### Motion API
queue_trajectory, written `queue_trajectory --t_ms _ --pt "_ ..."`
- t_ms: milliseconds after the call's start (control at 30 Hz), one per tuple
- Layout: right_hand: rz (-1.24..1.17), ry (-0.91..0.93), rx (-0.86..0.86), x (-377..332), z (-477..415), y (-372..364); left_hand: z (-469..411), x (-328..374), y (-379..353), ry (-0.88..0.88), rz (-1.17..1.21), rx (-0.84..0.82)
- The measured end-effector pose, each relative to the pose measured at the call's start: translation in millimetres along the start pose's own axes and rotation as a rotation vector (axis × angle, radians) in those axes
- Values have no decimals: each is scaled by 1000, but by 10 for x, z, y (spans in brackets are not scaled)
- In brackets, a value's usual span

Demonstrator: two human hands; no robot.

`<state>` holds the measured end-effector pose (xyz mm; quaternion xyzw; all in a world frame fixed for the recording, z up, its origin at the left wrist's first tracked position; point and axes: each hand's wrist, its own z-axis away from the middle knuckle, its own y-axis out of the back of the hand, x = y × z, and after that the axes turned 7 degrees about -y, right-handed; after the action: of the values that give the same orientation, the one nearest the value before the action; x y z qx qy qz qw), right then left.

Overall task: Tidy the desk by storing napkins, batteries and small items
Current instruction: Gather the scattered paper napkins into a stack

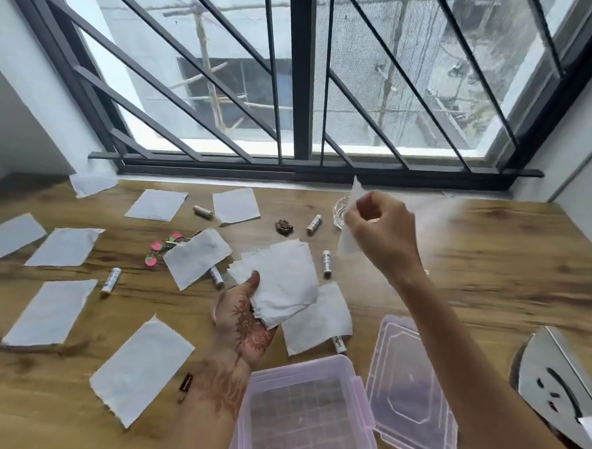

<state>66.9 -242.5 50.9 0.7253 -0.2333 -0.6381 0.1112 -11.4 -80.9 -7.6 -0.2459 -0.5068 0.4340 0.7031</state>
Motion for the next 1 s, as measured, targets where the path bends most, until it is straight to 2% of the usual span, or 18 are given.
queue_trajectory --t_ms 233,400,500,567,667,767,900,1000 --pt "203 243 -240 -189 516 -470 5 -46 -71 38 -11 -69" --pt "282 211 -361 -144 726 -716 72 -9 -80 -1 18 -77" --pt "218 203 -422 -147 774 -738 46 5 -14 -31 26 -63" --pt "98 164 -428 -133 738 -683 12 24 41 -29 33 -32" --pt "-17 46 -293 14 609 -538 -19 85 111 -8 2 11" --pt "87 -141 -145 389 468 -424 -33 139 168 -17 -10 19" --pt "271 -352 -186 832 419 -359 -78 158 249 -39 -43 45" --pt "267 -418 -258 948 446 -399 -83 153 290 -46 -46 44"
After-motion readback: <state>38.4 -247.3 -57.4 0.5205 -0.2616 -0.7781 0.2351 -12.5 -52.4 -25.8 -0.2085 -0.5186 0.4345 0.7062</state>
